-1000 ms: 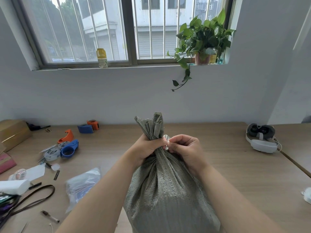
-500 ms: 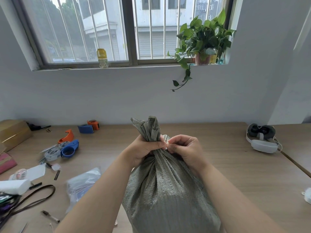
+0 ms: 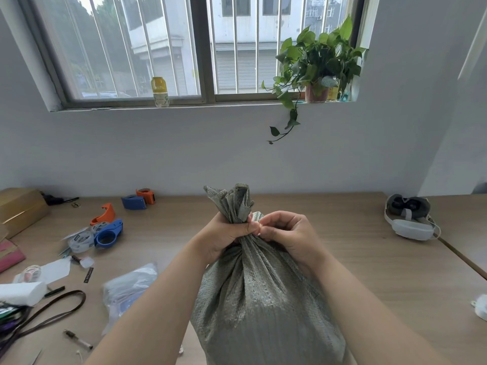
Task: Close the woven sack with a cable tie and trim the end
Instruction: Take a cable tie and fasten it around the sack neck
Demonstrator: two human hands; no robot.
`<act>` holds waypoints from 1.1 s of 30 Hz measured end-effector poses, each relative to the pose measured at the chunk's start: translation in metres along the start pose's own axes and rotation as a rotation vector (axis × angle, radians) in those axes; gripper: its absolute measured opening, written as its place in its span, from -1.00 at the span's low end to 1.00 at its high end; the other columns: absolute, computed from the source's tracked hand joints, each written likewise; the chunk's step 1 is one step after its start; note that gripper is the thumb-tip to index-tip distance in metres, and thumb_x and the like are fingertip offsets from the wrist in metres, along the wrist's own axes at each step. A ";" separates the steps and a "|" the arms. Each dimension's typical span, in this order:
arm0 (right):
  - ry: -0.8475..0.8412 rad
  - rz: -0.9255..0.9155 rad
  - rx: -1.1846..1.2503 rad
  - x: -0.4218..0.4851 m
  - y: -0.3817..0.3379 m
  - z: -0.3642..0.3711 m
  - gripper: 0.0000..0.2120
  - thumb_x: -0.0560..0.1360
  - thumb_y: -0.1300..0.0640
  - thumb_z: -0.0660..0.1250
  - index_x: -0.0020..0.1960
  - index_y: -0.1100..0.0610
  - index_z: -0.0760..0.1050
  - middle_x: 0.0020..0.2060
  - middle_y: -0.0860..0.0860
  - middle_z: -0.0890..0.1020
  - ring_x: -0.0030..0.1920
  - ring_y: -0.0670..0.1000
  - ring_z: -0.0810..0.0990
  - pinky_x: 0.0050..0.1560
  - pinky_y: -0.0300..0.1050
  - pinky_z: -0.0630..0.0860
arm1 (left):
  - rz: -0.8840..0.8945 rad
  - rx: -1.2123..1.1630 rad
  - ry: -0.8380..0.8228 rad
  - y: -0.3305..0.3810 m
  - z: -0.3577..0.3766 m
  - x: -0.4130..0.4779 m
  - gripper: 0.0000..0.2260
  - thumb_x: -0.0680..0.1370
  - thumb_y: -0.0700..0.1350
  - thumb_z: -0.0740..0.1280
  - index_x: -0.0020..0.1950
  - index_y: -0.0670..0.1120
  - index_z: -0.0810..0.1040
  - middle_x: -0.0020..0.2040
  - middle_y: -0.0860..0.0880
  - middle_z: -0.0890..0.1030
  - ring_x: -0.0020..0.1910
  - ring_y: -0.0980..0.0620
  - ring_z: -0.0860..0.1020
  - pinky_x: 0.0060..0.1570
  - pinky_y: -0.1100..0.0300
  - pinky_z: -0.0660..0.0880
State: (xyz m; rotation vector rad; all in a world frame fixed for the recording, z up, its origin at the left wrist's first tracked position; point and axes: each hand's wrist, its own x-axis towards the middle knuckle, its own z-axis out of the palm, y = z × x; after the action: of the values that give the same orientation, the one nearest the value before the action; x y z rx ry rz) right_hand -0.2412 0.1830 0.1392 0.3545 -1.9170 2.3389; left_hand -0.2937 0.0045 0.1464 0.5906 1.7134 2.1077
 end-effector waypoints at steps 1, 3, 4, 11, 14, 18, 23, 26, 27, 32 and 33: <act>0.004 -0.004 -0.007 0.000 0.000 0.000 -0.89 0.40 0.37 0.49 -0.08 0.24 0.68 -0.19 0.23 0.69 -0.17 0.12 0.59 -0.07 -0.09 0.60 | 0.004 0.001 -0.003 0.000 0.000 0.000 -0.82 0.36 -0.29 0.48 -0.30 -0.04 0.59 -0.31 -0.09 0.60 -0.25 -0.02 0.58 -0.09 0.11 0.54; 0.011 -0.019 -0.034 -0.001 0.000 0.000 -0.91 0.43 0.36 0.47 -0.10 0.23 0.70 -0.19 0.23 0.69 -0.14 0.14 0.59 -0.03 -0.07 0.59 | 0.004 -0.001 0.000 0.000 0.000 0.000 -0.82 0.36 -0.29 0.48 -0.30 -0.04 0.58 -0.31 -0.09 0.60 -0.25 -0.02 0.57 -0.07 0.10 0.53; 0.013 -0.028 -0.058 -0.002 -0.001 0.001 -0.91 0.43 0.36 0.47 -0.10 0.23 0.70 -0.19 0.22 0.69 -0.15 0.13 0.59 -0.05 -0.08 0.58 | 0.006 0.001 0.001 -0.001 -0.001 0.001 -0.82 0.36 -0.29 0.48 -0.30 -0.04 0.58 -0.31 -0.09 0.60 -0.25 -0.02 0.57 -0.07 0.10 0.53; 0.024 -0.087 -0.274 -0.003 -0.001 0.003 -0.85 0.37 0.07 0.54 -0.12 0.12 0.70 -0.25 0.12 0.70 -0.20 0.00 0.60 -0.09 -0.01 0.54 | 0.013 0.003 0.014 -0.005 -0.002 0.003 -0.81 0.38 -0.27 0.48 -0.30 -0.02 0.55 -0.31 0.00 0.54 -0.25 0.03 0.53 -0.16 0.16 0.51; 0.025 -0.116 -0.297 -0.003 0.000 0.001 -0.94 0.41 0.17 0.53 -0.15 0.16 0.69 -0.31 0.03 0.68 -0.28 -0.06 0.56 -0.20 -0.12 0.48 | 0.023 0.023 0.023 -0.004 0.002 0.002 -0.75 0.46 -0.31 0.45 -0.35 -0.01 0.61 -0.34 0.03 0.60 -0.29 0.08 0.57 -0.20 0.20 0.53; -0.006 -0.198 -0.410 -0.004 -0.002 -0.003 -0.94 0.42 0.32 0.50 -0.15 0.19 0.72 -0.21 0.03 0.74 -0.16 0.04 0.69 -0.06 -0.04 0.61 | 0.014 0.000 0.050 -0.003 0.000 0.001 -0.81 0.52 -0.21 0.39 -0.28 -0.08 0.66 -0.33 -0.03 0.65 -0.31 0.04 0.62 -0.25 0.20 0.56; -0.040 -0.263 -0.527 -0.004 -0.005 -0.007 -0.94 0.41 0.33 0.51 -0.15 0.20 0.72 -0.15 0.04 0.73 -0.05 0.04 0.70 0.11 0.05 0.61 | -0.025 0.029 0.084 -0.004 0.000 0.004 -0.82 0.47 -0.05 0.46 -0.16 -0.16 0.60 -0.30 -0.05 0.63 -0.27 0.02 0.59 -0.19 0.17 0.54; -0.038 -0.260 -0.548 -0.004 -0.004 -0.011 -0.93 0.41 0.32 0.51 -0.15 0.19 0.72 -0.13 0.03 0.73 0.03 0.02 0.70 0.18 0.08 0.59 | -0.045 0.028 0.052 -0.002 0.003 0.002 -0.83 0.49 -0.06 0.40 -0.14 -0.17 0.62 -0.22 -0.11 0.64 -0.22 -0.01 0.61 -0.11 0.13 0.55; -0.033 -0.261 -0.561 -0.004 -0.003 -0.011 -0.93 0.41 0.32 0.51 -0.16 0.18 0.72 -0.12 0.02 0.73 0.04 0.01 0.70 0.19 0.07 0.59 | -0.039 0.034 0.055 -0.002 0.003 0.002 -0.85 0.52 -0.08 0.39 -0.13 -0.16 0.63 -0.20 -0.11 0.65 -0.19 -0.03 0.61 -0.10 0.12 0.55; -0.012 -0.275 -0.614 -0.004 -0.008 -0.008 -0.90 0.40 0.36 0.50 -0.19 0.18 0.72 -0.14 0.00 0.72 -0.04 -0.02 0.69 0.12 0.01 0.60 | 0.014 0.065 0.110 -0.004 0.006 0.002 -0.90 0.55 -0.15 0.39 -0.15 -0.04 0.67 -0.20 -0.02 0.68 -0.13 -0.01 0.59 0.01 0.03 0.51; -0.019 -0.272 -0.630 -0.004 -0.010 -0.008 -0.89 0.40 0.37 0.49 -0.19 0.19 0.72 -0.13 0.01 0.72 -0.04 -0.03 0.69 0.12 -0.01 0.60 | 0.031 0.089 0.111 -0.005 0.007 0.002 -0.89 0.56 -0.17 0.38 -0.13 -0.04 0.67 -0.20 0.00 0.69 -0.13 0.00 0.60 0.00 0.04 0.52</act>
State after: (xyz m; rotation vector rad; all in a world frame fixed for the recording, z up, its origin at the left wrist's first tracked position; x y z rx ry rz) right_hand -0.2357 0.1930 0.1458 0.5241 -2.3034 1.4731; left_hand -0.2922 0.0123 0.1434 0.5375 1.8783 2.1316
